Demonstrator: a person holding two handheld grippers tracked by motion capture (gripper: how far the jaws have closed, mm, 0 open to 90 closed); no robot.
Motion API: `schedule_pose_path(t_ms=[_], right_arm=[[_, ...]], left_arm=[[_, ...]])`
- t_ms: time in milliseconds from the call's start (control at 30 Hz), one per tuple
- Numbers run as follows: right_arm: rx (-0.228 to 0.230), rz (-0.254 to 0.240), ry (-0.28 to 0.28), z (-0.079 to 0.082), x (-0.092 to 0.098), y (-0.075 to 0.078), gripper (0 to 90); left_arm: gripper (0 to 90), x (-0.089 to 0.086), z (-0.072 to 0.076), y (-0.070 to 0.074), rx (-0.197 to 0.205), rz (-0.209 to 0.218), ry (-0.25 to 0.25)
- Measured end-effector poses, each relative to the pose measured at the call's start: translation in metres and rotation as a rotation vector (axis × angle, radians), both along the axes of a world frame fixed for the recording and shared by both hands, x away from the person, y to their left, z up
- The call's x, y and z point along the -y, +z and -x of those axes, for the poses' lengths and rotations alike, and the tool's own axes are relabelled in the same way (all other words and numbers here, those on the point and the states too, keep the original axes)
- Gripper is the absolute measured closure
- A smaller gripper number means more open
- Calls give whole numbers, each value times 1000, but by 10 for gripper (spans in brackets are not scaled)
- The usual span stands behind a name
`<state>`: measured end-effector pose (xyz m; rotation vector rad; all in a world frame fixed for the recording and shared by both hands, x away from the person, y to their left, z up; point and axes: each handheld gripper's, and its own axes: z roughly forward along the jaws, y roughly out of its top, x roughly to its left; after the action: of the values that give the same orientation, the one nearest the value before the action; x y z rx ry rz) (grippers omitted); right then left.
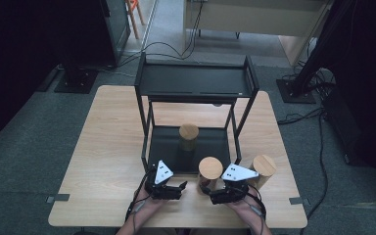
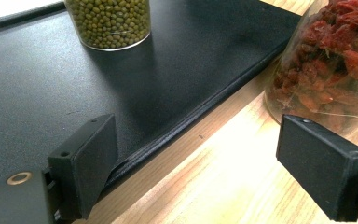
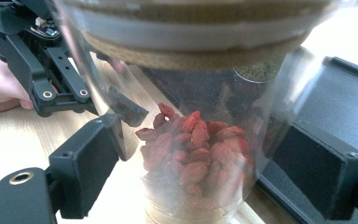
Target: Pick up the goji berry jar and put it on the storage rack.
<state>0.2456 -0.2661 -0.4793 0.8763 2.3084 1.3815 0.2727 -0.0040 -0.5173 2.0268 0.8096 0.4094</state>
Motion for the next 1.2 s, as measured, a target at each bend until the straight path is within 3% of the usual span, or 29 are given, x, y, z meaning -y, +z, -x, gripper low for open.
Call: schedule_pose_path(t_ms=[533, 767, 1200], right_arm=[[16, -9, 8, -2, -4, 7, 177], [7, -41, 8, -3, -3, 9, 232], [24, -28, 12, -2, -4, 10, 242]], left_arm=[[129, 1, 0, 0, 1, -7, 0], [129, 0, -1, 0, -6, -8, -1], [129, 1, -1, 0, -10, -9, -3]])
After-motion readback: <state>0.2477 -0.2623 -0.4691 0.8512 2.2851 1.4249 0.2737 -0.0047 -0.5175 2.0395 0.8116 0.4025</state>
